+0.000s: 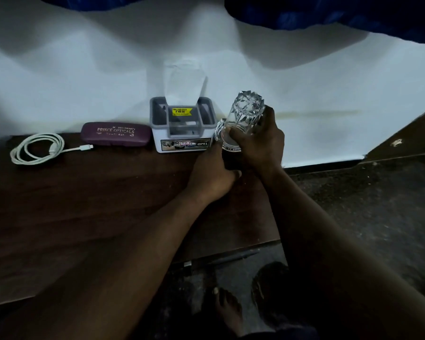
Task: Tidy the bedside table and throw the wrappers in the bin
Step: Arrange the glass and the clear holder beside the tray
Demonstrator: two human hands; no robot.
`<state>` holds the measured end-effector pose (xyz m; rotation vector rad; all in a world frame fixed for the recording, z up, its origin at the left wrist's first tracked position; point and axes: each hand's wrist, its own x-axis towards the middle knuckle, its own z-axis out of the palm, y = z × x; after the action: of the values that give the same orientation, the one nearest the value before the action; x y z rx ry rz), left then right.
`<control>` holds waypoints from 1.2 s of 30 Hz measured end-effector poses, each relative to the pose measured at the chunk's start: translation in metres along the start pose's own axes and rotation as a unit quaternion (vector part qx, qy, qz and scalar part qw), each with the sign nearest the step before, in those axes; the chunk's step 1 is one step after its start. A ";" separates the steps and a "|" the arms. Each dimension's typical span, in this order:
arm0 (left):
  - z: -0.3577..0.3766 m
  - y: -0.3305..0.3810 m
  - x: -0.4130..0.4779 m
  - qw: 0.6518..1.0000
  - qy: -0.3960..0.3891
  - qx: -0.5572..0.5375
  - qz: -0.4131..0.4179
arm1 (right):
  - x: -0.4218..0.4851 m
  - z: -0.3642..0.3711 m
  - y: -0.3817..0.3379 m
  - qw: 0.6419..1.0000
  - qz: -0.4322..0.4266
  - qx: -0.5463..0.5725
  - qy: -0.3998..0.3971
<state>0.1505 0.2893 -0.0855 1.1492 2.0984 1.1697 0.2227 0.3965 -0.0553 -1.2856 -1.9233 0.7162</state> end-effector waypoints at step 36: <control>-0.049 0.014 -0.015 0.989 -0.094 0.113 -0.006 | -0.018 -0.004 0.010 0.992 -0.011 -0.120 -0.020</control>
<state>0.1293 0.2582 -0.0483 1.2894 2.1268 0.7991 0.2365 0.3835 -0.0652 -1.4007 -2.1028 0.5143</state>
